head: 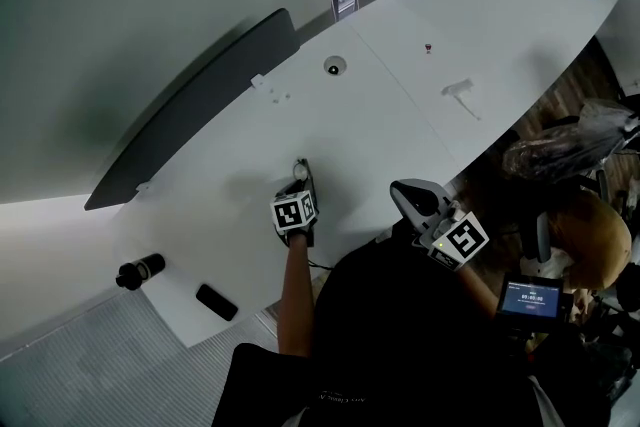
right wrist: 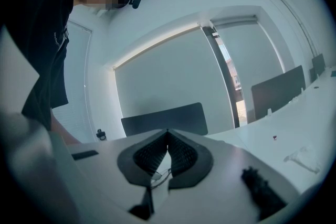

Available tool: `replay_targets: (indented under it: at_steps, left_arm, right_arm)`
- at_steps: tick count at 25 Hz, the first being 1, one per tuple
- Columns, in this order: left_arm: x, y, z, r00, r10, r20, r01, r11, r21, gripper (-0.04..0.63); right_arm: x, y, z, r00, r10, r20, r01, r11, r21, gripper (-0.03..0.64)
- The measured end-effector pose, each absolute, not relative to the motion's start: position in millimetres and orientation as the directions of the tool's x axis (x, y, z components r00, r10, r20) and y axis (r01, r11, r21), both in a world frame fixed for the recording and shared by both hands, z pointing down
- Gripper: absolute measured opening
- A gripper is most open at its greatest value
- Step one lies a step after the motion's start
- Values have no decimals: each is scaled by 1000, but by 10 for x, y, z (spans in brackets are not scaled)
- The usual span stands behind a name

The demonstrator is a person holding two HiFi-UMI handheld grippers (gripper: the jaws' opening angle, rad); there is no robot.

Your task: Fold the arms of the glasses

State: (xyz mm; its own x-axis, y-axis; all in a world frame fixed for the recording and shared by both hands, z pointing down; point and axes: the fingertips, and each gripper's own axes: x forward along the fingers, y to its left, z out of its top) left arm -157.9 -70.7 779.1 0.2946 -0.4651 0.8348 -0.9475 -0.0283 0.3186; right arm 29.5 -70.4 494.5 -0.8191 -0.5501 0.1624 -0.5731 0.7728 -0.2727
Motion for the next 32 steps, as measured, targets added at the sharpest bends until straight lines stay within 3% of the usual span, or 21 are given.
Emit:
replay_targets:
  at_steps: [20,32]
  left_arm:
    - [-1632,-571,7616,281,-529,801,-938,24,345,26]
    - [-1584,-393,7277,357,-622,697,-854,84,513,26]
  right_arm:
    - [306,-487,4831,-839,-532,116,-543,800,-256,6]
    - [179,-435,4853,-859,-502,101,-510,817,-269,6]
